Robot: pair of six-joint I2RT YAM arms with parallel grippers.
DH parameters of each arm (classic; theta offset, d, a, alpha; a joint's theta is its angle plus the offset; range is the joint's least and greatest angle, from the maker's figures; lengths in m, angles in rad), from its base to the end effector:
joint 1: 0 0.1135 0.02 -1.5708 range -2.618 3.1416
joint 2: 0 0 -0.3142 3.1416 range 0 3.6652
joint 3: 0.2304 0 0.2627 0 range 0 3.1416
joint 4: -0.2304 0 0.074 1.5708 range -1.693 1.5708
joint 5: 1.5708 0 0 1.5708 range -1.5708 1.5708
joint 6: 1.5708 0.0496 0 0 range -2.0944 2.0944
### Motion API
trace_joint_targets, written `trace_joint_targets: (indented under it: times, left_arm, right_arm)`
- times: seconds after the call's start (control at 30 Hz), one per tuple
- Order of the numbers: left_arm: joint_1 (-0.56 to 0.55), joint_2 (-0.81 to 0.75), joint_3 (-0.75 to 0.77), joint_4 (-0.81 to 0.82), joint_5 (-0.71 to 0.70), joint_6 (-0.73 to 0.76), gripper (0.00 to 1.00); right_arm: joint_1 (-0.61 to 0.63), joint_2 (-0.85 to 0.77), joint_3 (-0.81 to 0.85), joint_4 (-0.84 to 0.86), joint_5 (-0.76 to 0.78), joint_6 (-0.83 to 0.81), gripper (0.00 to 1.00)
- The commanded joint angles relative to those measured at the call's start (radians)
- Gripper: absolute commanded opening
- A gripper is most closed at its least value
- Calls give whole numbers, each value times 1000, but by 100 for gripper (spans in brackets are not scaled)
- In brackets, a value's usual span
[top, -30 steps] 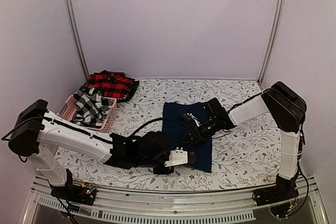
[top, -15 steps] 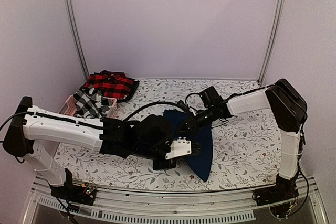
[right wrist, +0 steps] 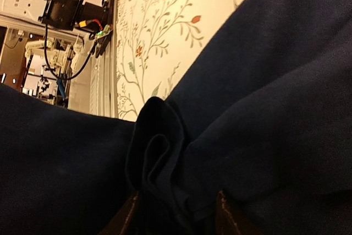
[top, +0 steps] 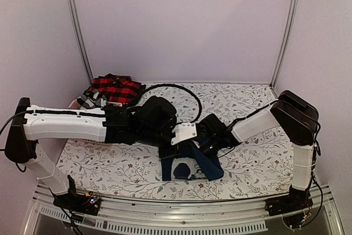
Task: Fold and stack the mixed laundry pile
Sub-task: Fold the 2/3-rectangle-folded T-shirt at the center of the board.
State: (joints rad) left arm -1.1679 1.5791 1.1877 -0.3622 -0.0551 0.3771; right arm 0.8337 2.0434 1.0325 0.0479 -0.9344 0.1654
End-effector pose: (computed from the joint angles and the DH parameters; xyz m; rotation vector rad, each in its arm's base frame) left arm 0.1484 -0.3411 0.3011 1.6177 1.7001 -0.3317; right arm 0.2452 0.3295 0.1235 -1.2549 2.3469 1.5589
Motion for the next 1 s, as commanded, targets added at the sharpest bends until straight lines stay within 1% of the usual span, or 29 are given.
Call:
trace_joint_targets:
  times: [0.0,0.17,0.3,0.37,0.53,0.7,0.83,0.97]
  left_arm:
    - [35,-6,10,-4,35,28,0]
    - [74,16,-5,22,98,35,0]
    - [120,60,8,24,131,39,0]
    - [140,81,17,25,142,39,0]
    - [210,135,38,58,176,31,0]
    - [267,230,91,73,209,41,0]
    - [314,300,132,81,233,52,0]
    - [345,380,188,86,243,68,0]
  right_arm:
    - [-30,-67,0,-140,54,-9,48]
    - [-200,-127,91,-161,79,-25,54]
    - [-273,-103,183,-159,87,-25,55]
    - [-297,-69,233,-159,124,-23,55]
    - [-309,102,324,-178,83,-34,52]
    - [-309,207,321,-162,74,-32,51]
    - [-309,246,315,-159,72,-36,50]
    - [-309,232,304,-160,70,-43,50]
